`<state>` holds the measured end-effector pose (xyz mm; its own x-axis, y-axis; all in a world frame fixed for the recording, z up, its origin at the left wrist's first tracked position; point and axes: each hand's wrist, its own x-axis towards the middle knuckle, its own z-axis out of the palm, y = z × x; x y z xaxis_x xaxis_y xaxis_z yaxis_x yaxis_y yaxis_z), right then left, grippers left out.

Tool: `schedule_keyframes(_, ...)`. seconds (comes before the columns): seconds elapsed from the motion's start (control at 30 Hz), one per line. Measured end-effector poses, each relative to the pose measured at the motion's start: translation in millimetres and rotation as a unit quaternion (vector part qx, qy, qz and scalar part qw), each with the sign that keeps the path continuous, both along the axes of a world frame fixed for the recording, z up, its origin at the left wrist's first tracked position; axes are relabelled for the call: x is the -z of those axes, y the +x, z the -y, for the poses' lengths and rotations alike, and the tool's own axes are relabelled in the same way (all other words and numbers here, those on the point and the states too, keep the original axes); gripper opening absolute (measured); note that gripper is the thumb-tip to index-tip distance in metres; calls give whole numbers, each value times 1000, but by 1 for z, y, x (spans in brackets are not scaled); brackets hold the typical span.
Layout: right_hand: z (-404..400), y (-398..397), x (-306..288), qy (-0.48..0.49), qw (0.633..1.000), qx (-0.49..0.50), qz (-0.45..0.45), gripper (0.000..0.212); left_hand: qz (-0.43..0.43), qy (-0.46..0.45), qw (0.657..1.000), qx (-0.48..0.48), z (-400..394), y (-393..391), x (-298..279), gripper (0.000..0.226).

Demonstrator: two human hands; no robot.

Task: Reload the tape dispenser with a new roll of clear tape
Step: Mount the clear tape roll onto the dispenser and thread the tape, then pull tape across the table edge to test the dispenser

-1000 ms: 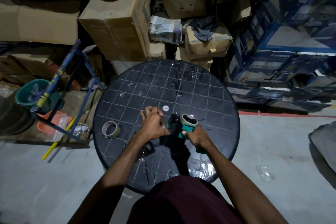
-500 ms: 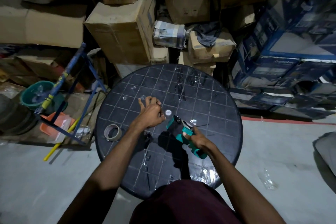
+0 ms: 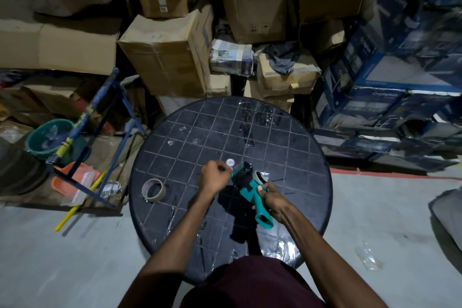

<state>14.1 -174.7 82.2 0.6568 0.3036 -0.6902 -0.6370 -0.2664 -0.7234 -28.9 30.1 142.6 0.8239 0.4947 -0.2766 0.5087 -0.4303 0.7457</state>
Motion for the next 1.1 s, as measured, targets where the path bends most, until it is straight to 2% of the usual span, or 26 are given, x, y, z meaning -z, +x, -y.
schedule_keyframes(0.03,-2,-2,-4,14,1000,25,0,8,-22,-35,999,-2,5,-3,4,9)
schedule_keyframes(0.13,-7,-4,-8,30,997,62,23,9,-113,-140,983,22,20,-13,9,37)
schedule_keyframes(0.23,-7,-3,-7,25,996,68,56,12,-202,-233,951,20,34,-23,5,54)
schedule_keyframes(0.33,-10,-2,-10,38,993,72,80,8,-236,-317,918,31,38,-27,5,64)
schedule_keyframes(0.5,-19,0,-20,66,989,78,105,10,-215,-461,861,15,39,-30,8,61)
schedule_keyframes(0.6,-22,2,-25,74,988,78,107,13,-196,-513,836,16,43,-30,8,58)
schedule_keyframes(0.73,-25,5,-28,85,985,79,125,10,-162,-577,800,-9,44,-31,3,38)
schedule_keyframes(0.9,-24,8,-30,101,982,64,145,20,-142,-597,787,-60,33,-28,-2,29)
schedule_keyframes(1.0,-27,7,-32,96,982,47,155,20,-122,-652,747,-34,30,-30,-2,23)
schedule_keyframes(1.1,-29,8,-36,85,980,21,176,26,-61,-718,693,-26,33,-32,1,17)
